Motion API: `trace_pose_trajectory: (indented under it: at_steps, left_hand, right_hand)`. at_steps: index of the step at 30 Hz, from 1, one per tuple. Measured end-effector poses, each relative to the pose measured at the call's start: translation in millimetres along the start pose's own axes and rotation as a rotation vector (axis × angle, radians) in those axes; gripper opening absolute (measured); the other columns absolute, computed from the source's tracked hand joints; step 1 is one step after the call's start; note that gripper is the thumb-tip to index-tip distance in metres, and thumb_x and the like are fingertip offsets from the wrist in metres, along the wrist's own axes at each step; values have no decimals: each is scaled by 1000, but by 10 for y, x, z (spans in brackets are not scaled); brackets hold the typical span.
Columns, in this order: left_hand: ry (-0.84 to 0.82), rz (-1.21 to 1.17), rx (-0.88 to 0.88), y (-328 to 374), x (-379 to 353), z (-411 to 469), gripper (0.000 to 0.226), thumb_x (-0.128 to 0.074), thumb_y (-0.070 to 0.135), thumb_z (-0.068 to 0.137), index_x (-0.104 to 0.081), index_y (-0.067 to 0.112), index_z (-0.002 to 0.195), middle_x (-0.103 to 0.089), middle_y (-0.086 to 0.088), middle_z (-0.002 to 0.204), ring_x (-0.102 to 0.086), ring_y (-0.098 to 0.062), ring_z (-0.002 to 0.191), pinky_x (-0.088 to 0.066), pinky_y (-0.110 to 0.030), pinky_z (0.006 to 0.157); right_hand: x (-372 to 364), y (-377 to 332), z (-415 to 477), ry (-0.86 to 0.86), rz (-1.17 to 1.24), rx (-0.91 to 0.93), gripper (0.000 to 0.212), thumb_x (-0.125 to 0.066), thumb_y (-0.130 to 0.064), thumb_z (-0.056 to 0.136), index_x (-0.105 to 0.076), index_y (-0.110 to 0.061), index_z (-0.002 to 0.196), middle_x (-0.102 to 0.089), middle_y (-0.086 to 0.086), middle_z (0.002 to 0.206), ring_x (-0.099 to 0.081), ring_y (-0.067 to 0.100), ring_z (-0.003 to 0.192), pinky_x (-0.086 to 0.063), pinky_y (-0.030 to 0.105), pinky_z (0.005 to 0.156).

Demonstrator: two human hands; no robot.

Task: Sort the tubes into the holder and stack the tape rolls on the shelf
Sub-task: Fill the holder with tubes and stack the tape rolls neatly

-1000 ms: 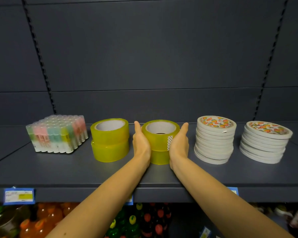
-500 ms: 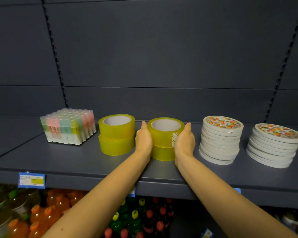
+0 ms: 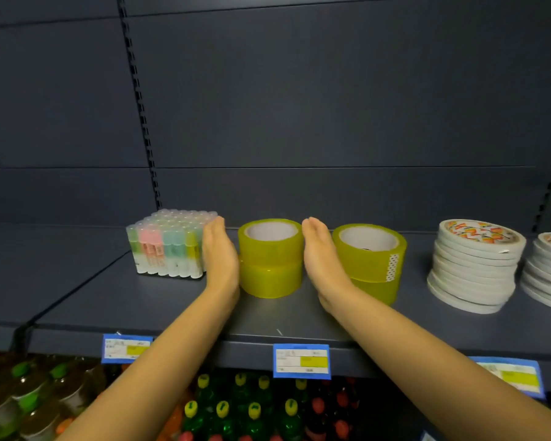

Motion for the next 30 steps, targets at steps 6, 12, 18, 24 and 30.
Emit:
trace_pose_trajectory:
  at_steps: [6, 12, 18, 24, 30]
  left_hand:
    - [-247, -112, 296, -297, -110, 197, 56, -29, 55, 95, -69, 21, 79, -70, -2, 78, -59, -25, 88, -47, -33, 87]
    - [-179, -29, 239, -297, -93, 172, 62, -29, 55, 95, -44, 11, 136, -38, 14, 130, -40, -18, 126, -28, -16, 102]
    - [-208, -28, 343, -353, -65, 170, 66, -28, 62, 91, -56, 15, 127, -56, -11, 131, -50, -30, 123, -36, -46, 108]
    - [-223, -47, 350, -391, -79, 118, 66, -28, 63, 89, -59, 14, 123, -60, -13, 126, -54, -33, 118, -40, -49, 104]
    - [-227, -57, 340, -354, -69, 71, 64, -30, 60, 89, -62, 13, 118, -62, -12, 121, -56, -31, 115, -40, -47, 104]
  right_hand:
    - [-267, 170, 173, 44, 161, -355, 63, -19, -56, 97, -32, -17, 145, -42, 6, 147, -41, 26, 133, -32, 37, 108]
    - [-360, 227, 154, 257, 184, -397, 66, -18, -56, 97, -46, -12, 137, -53, 11, 136, -49, 29, 124, -39, 32, 90]
    - [-385, 229, 138, 320, 130, -403, 66, -17, -55, 98, -45, -10, 138, -51, 11, 138, -47, 29, 126, -37, 36, 102]
    - [-370, 281, 76, 401, 180, -396, 62, -17, -51, 99, -47, -10, 135, -56, 9, 126, -49, 29, 122, -37, 38, 102]
    - [-388, 318, 74, 454, 225, -369, 59, -21, -52, 99, -50, -12, 131, -57, 11, 129, -52, 29, 120, -38, 44, 107]
Point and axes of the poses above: each hand's wrist, its own z-axis towards the middle knuckle, its own x-axis out of the back of the hand, y = z × x, the point moved 2 cm from there along z, towards the middle knuckle
